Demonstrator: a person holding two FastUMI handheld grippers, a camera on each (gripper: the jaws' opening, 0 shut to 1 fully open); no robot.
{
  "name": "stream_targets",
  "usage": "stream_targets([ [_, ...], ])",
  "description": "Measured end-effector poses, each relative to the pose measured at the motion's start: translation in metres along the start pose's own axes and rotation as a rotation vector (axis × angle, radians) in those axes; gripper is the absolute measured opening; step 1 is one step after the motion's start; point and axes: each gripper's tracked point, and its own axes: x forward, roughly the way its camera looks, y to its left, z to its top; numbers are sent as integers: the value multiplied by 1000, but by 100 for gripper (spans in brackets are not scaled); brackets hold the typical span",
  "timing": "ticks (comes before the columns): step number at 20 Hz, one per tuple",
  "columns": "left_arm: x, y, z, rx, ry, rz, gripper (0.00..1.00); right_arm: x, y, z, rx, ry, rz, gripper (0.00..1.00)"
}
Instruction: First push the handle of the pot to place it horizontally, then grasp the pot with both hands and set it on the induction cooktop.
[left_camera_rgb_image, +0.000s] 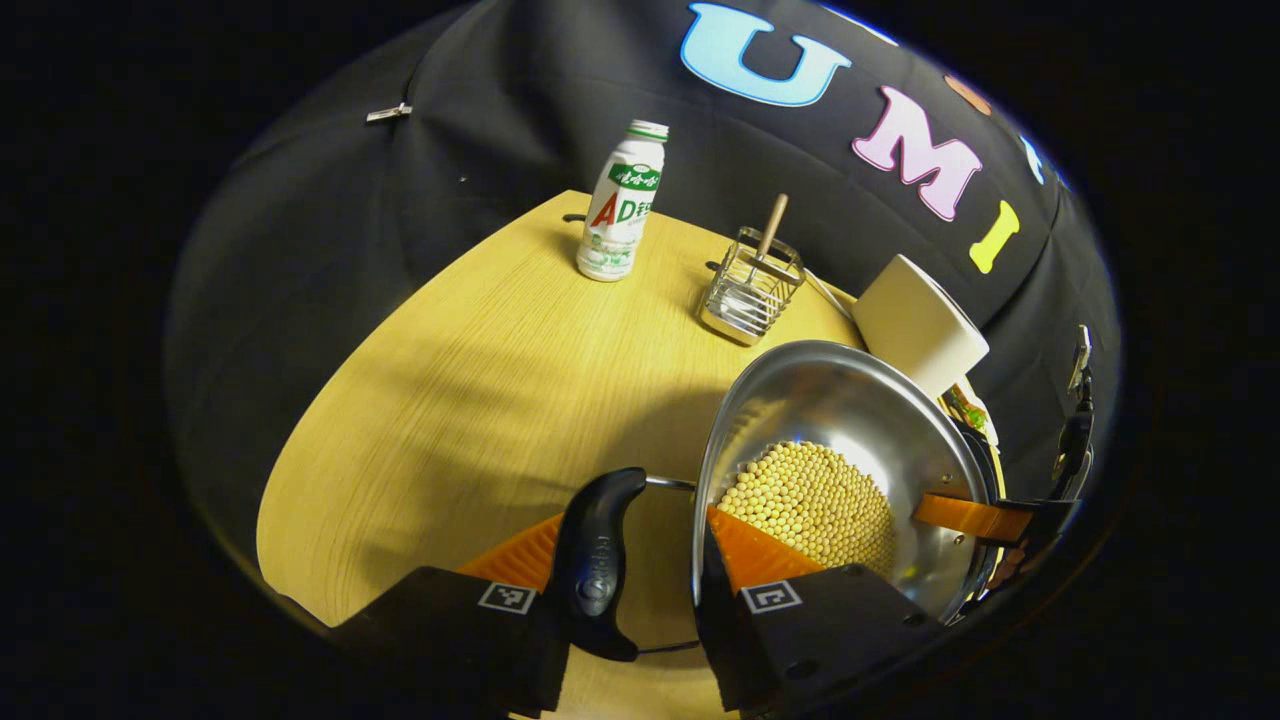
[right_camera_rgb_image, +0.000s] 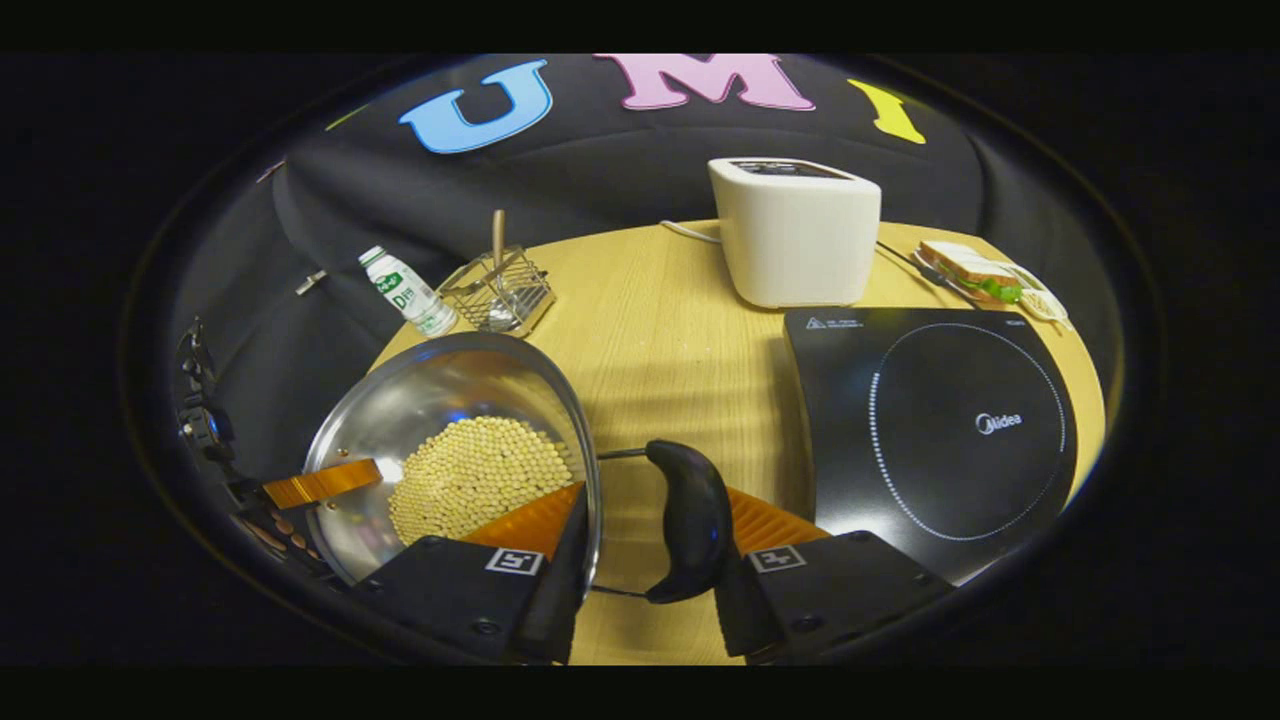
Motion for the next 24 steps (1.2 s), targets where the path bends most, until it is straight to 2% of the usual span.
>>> stream_targets([
  [9, -14, -84, 14, 82, -15, -63, 60, -56, -65, 23, 74, -62, -51, 59],
  [14, -15, -148, 20, 133, -24, -97, 59, -85, -121, 40, 139, -105, -94, 59],
  [24, 15, -265, 4, 154, 20, -162, 59, -116, -234, 62, 166, -120, -154, 59],
])
